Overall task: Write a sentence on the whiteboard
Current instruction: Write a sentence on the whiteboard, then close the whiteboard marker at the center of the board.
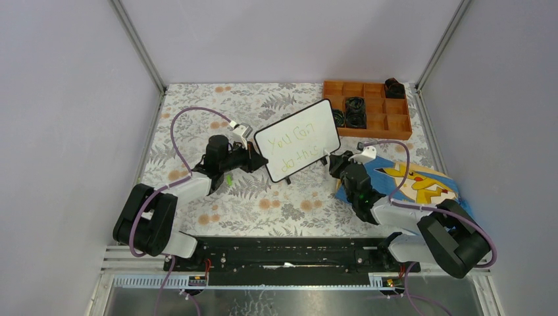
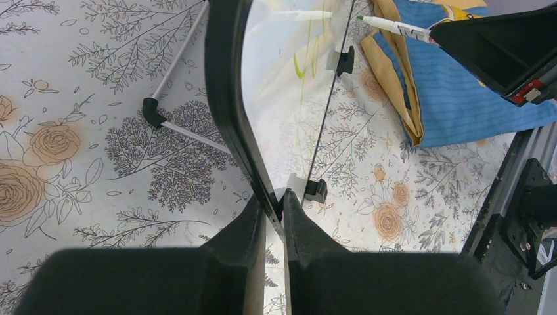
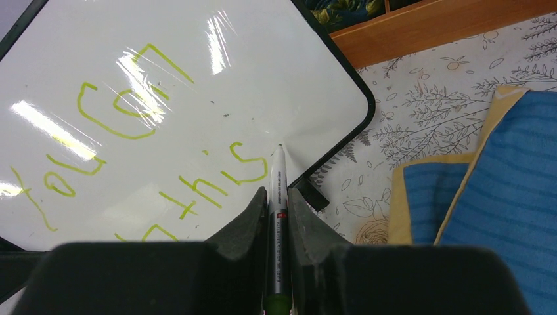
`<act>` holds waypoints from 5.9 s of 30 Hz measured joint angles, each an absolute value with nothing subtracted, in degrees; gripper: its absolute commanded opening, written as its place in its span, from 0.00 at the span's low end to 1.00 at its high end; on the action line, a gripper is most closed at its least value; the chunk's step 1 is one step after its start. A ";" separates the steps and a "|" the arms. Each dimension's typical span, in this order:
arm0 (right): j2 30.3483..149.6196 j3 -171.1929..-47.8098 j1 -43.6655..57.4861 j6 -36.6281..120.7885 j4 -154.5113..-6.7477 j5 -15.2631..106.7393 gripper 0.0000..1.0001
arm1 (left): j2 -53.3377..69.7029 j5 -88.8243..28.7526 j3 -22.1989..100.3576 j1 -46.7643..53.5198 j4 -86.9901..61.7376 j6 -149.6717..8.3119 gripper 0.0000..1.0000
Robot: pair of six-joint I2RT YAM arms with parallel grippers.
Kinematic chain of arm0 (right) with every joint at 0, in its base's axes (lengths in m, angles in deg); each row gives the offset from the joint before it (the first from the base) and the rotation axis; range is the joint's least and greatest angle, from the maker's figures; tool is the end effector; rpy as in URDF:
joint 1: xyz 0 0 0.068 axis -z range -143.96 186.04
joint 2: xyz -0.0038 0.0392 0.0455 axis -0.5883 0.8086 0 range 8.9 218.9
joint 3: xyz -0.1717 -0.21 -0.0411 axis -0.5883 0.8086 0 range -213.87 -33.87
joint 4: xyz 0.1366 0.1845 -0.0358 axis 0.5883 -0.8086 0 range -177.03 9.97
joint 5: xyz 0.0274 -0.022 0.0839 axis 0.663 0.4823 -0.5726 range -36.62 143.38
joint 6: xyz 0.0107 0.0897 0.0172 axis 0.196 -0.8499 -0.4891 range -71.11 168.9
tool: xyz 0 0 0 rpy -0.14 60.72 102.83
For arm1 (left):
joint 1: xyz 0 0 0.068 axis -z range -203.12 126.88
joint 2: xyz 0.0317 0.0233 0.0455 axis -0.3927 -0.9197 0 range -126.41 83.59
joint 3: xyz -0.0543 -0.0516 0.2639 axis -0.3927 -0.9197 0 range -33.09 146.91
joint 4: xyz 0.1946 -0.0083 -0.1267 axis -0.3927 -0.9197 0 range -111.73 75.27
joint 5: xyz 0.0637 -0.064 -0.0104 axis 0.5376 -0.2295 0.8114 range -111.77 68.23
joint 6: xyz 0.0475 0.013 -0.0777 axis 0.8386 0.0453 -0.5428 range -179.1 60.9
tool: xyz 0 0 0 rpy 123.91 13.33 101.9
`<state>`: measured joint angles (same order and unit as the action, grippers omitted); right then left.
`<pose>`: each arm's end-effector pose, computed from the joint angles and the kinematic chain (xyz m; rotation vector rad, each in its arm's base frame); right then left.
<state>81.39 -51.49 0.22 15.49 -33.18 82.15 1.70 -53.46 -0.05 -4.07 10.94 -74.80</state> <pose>0.2317 0.1182 0.2062 0.3379 1.6820 0.4733 0.2703 -0.1392 0.1982 0.4321 1.9849 -0.9342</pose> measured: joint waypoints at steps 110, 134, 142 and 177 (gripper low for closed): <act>36.10 -57.79 1.16 20.62 -72.13 68.65 0.00 | 32.06 -27.73 -11.70 0.74 -1.89 -74.24 0.88; 49.20 -65.40 -9.48 24.21 -76.22 60.49 0.00 | 41.35 -3.62 -0.03 -0.27 -41.30 -106.96 0.99; 53.79 -65.51 -14.53 23.03 -77.79 68.78 0.00 | 31.47 -2.29 7.51 -2.32 -48.73 -107.24 0.99; 42.55 -61.42 -14.59 20.54 -84.85 73.70 0.00 | 3.14 -15.34 13.10 -9.36 -45.73 -96.40 0.74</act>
